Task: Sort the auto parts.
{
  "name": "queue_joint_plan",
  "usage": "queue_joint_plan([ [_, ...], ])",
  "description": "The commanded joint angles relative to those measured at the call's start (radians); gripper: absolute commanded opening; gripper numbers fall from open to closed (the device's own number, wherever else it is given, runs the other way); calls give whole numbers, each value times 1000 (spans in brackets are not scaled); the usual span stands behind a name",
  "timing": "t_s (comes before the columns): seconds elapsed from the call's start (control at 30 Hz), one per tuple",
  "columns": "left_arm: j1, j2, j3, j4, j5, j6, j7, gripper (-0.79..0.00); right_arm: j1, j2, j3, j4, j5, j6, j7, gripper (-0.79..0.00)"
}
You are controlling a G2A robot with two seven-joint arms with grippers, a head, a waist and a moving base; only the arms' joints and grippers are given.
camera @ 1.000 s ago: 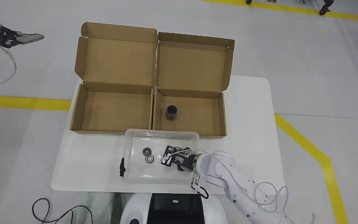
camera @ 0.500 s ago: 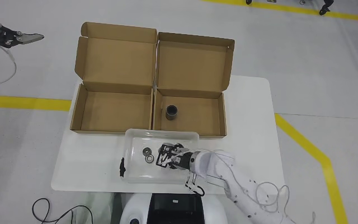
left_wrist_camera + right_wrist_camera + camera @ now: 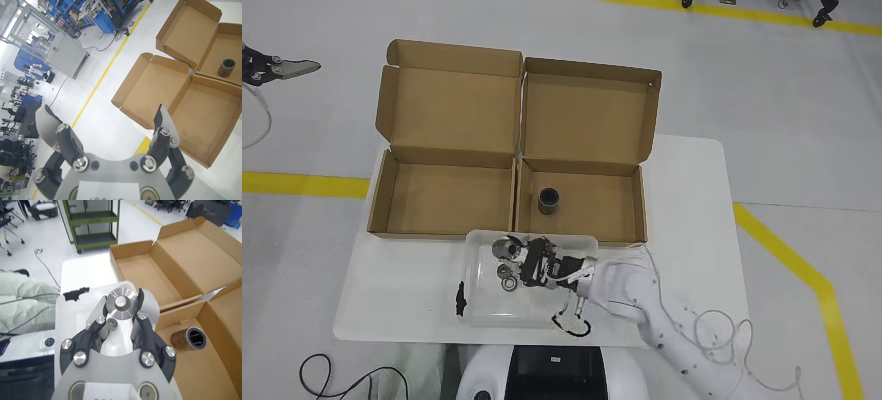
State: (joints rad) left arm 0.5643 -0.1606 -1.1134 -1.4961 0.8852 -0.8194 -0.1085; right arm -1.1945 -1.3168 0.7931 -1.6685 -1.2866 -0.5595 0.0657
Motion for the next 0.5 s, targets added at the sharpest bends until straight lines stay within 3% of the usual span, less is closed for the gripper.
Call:
queue_joint_plan([
  [0.0,0,0,0,0,0,0,0,0,33,-5,8,26,38,-25,-54,-785],
  [0.47,0,0,0,0,0,0,0,0,207,-30,89,-11,124,-64,-306,-785],
])
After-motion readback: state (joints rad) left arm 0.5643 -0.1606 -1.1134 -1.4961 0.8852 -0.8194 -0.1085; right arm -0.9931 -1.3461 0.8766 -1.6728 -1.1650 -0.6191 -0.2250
